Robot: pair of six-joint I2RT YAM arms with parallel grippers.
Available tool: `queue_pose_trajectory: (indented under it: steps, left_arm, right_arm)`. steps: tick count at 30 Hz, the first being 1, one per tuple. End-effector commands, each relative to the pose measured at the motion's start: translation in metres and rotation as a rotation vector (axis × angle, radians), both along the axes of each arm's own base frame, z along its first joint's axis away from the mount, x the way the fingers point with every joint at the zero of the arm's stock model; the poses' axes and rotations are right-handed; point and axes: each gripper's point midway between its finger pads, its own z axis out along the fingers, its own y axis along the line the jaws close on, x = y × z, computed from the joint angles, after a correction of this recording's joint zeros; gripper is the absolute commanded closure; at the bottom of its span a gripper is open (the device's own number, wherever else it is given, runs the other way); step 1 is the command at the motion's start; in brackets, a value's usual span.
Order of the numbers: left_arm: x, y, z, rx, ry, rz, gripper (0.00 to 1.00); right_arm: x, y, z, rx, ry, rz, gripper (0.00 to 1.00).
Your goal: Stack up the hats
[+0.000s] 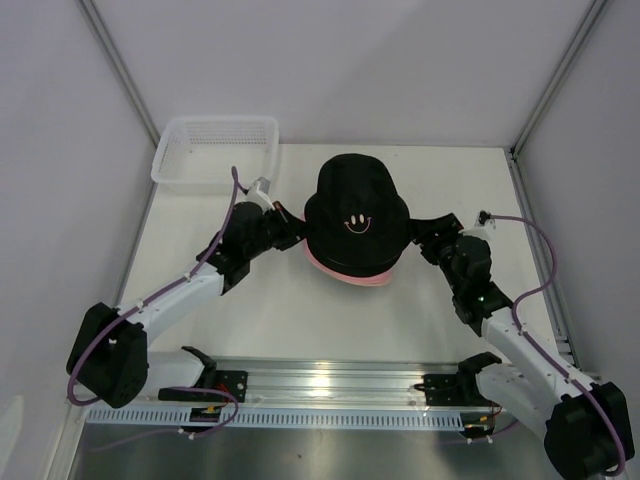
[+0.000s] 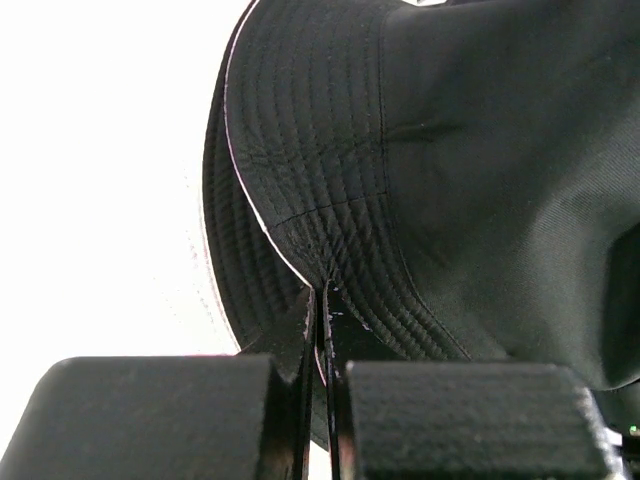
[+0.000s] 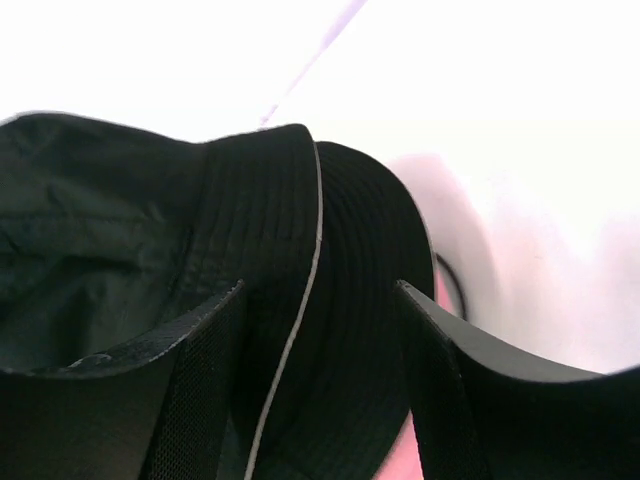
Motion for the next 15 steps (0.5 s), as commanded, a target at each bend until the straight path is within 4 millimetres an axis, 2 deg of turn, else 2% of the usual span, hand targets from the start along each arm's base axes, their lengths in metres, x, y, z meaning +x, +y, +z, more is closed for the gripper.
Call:
queue_pose_trajectory:
  steps: [1,7,8,10,11,15]
  left_arm:
    - [0.0,-0.004,0.011,0.031,-0.056,-0.025,0.99]
    - [-0.002,-0.001,0.021,0.049,-0.099,-0.017,0.99]
    - [-0.002,0.0,0.021,0.053,-0.102,-0.015,0.99]
    - [-0.001,0.001,0.025,0.052,-0.114,-0.012,0.99]
    - [-0.002,0.001,0.027,0.049,-0.12,-0.012,0.99]
    - [0.0,0.0,0.041,0.043,-0.151,-0.012,0.99]
  right_arm:
    - [0.011,0.007,0.044,0.16,-0.11,0.0,0.37]
    - [0.016,-0.001,0.064,0.313,-0.205,-0.059,0.47]
    - [0.017,-0.001,0.072,0.338,-0.236,-0.056,0.47]
    - [0.022,0.007,0.073,0.355,-0.228,-0.029,0.49]
    - [0.025,0.011,0.08,0.36,-0.234,-0.013,0.5]
    - [0.033,0.026,0.069,0.357,-0.176,0.043,0.51]
